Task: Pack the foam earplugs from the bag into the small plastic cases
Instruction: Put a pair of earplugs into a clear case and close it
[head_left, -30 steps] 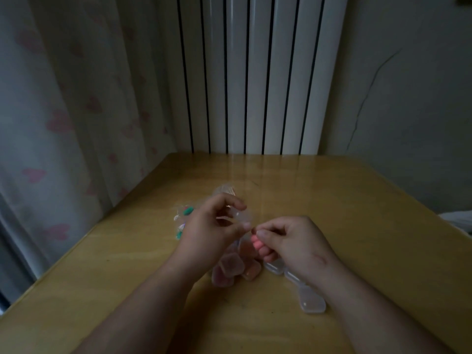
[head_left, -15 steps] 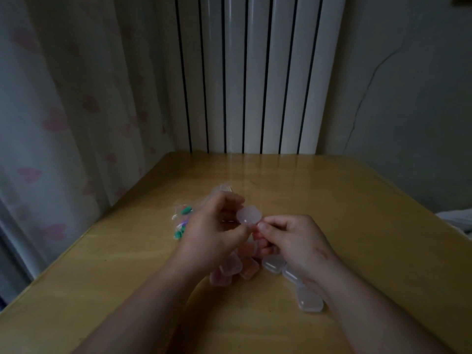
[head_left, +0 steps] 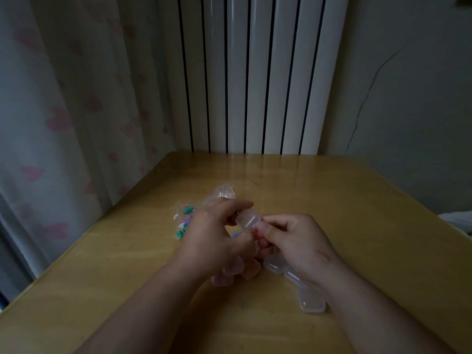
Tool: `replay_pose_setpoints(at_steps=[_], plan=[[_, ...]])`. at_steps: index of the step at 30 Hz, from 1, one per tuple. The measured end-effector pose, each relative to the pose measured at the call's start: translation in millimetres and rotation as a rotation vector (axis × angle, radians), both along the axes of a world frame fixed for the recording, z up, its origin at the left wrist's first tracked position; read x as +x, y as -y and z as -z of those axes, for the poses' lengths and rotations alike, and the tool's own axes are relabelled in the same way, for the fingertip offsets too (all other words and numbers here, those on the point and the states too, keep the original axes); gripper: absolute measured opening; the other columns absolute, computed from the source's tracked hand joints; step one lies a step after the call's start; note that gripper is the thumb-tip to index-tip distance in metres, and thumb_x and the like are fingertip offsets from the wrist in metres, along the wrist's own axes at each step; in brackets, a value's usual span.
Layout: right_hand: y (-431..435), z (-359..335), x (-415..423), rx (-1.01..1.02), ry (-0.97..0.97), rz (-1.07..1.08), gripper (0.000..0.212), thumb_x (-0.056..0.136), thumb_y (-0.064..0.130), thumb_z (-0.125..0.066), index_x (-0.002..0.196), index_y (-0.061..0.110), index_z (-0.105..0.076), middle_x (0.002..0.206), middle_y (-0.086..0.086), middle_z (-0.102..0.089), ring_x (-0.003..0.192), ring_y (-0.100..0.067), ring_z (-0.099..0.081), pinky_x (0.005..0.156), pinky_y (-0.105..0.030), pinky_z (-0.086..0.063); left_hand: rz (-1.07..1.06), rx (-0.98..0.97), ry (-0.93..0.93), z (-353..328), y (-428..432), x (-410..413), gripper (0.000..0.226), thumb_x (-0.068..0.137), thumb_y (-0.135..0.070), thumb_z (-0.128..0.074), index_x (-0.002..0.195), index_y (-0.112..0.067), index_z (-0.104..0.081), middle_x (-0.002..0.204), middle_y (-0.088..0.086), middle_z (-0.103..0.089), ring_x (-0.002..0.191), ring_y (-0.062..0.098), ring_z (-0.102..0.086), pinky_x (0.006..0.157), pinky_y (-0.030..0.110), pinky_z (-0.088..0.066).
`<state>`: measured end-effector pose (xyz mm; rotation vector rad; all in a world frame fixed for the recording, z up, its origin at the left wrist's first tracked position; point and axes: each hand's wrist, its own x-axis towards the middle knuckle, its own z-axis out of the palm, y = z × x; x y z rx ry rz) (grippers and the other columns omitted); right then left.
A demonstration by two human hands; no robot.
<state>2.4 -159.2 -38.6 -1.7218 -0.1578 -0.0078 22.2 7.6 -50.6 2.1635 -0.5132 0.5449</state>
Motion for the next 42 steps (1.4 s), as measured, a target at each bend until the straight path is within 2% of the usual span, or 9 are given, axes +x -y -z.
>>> replay_pose_setpoints(at_steps=[6, 12, 17, 21, 24, 27, 32, 38, 42], plan=[[0.5, 1.0, -1.1, -0.071, -0.004, 0.003, 0.015, 0.093, 0.017, -0.063, 0.093, 0.014, -0.077, 0.071, -0.002, -0.072, 0.067, -0.012, -0.068, 0.071, -0.028, -0.058, -0.012, 0.081, -0.023, 1.6, -0.3, 1.4, 0.059, 0.068, -0.054, -0.06, 0.122, -0.031, -0.065, 0.105, -0.017, -0.064, 0.094, -0.002, -0.064, 0.081, 0.027, -0.058], [-3.7, -0.7, 0.1, -0.058, -0.025, 0.081, 0.012, 0.089, 0.019, -0.067, 0.087, 0.013, -0.077, 0.065, 0.001, -0.071, 0.06, -0.01, -0.067, 0.063, -0.027, -0.056, 0.027, 0.04, -0.083, 4.6, 0.5, 4.2, 0.057, 0.07, -0.053, -0.058, 0.124, -0.036, -0.061, 0.101, -0.016, -0.065, 0.093, 0.0, -0.065, 0.08, 0.029, -0.059], [-4.1, -2.8, -0.7, -0.076, -0.006, 0.125, 0.014, 0.087, 0.017, -0.067, 0.078, 0.014, -0.077, 0.071, -0.007, -0.074, 0.059, -0.013, -0.066, 0.061, -0.029, -0.055, 0.077, 0.082, -0.038, 4.5, 3.5, 7.8, 0.046, 0.075, -0.042, -0.054, 0.121, -0.048, -0.057, 0.108, -0.015, -0.059, 0.097, 0.003, -0.063, 0.08, 0.031, -0.058], [1.1, 0.7, 3.4, -0.05, -0.024, 0.11, 0.012, 0.091, 0.014, -0.065, 0.086, 0.018, -0.075, 0.071, -0.004, -0.073, 0.066, -0.017, -0.066, 0.072, -0.036, -0.059, 0.092, -0.125, -0.084, 4.4, 0.6, 7.9, 0.02, 0.086, -0.02, -0.07, 0.097, -0.032, -0.058, 0.093, -0.011, -0.062, 0.086, 0.002, -0.064, 0.074, 0.029, -0.056], [1.8, 3.7, 4.8, -0.004, -0.117, 0.007, 0.016, 0.095, 0.008, -0.058, 0.092, 0.006, -0.073, 0.064, 0.0, -0.065, 0.06, -0.012, -0.058, 0.063, -0.029, -0.054, 0.102, -0.185, -0.055, 4.3, 1.1, 7.9, 0.027, 0.082, -0.013, -0.076, 0.091, -0.028, -0.054, 0.081, -0.009, -0.055, 0.072, 0.003, -0.056, 0.067, 0.017, -0.045], [0.6, 2.8, 3.9, 0.144, -0.167, -0.068, 0.018, 0.096, 0.006, -0.055, 0.091, 0.002, -0.071, 0.065, -0.004, -0.06, 0.059, -0.011, -0.055, 0.059, -0.024, -0.048, 0.112, -0.184, -0.06, 5.6, 2.9, 9.3, 0.025, 0.079, -0.027, -0.076, 0.094, -0.038, -0.059, 0.09, -0.009, -0.062, 0.086, 0.008, -0.064, 0.076, 0.025, -0.053], [2.1, 3.3, 5.4, 0.219, -0.163, -0.05, 0.017, 0.095, 0.006, -0.056, 0.088, 0.0, -0.071, 0.069, -0.007, -0.061, 0.059, -0.011, -0.055, 0.058, -0.024, -0.047, 0.095, -0.14, -0.068, 1.6, 0.5, 6.1, 0.029, 0.078, -0.011, -0.078, 0.088, -0.034, -0.063, 0.085, -0.012, -0.064, 0.084, 0.002, -0.064, 0.075, 0.017, -0.05], [2.1, 7.6, 8.1, 0.125, -0.135, -0.051, 0.02, 0.094, 0.011, -0.061, 0.079, 0.01, -0.074, 0.068, -0.004, -0.062, 0.06, -0.011, -0.055, 0.058, -0.025, -0.047, 0.027, -0.001, -0.036, 0.6, 0.5, 3.6, 0.029, 0.074, -0.029, -0.079, 0.09, -0.04, -0.059, 0.1, -0.011, -0.066, 0.096, 0.003, -0.066, 0.084, 0.031, -0.059], [-0.2, 3.3, 3.9, 0.003, -0.077, -0.017, 0.023, 0.093, 0.017, -0.062, 0.075, 0.013, -0.074, 0.062, 0.0, -0.06, 0.058, -0.011, -0.054, 0.059, -0.027, -0.047, 0.026, -0.03, -0.039, -0.6, 2.5, 1.3, 0.02, 0.072, -0.044, -0.067, 0.085, -0.043, -0.053, 0.087, -0.013, -0.067, 0.086, -0.002, -0.066, 0.075, 0.026, -0.059]])
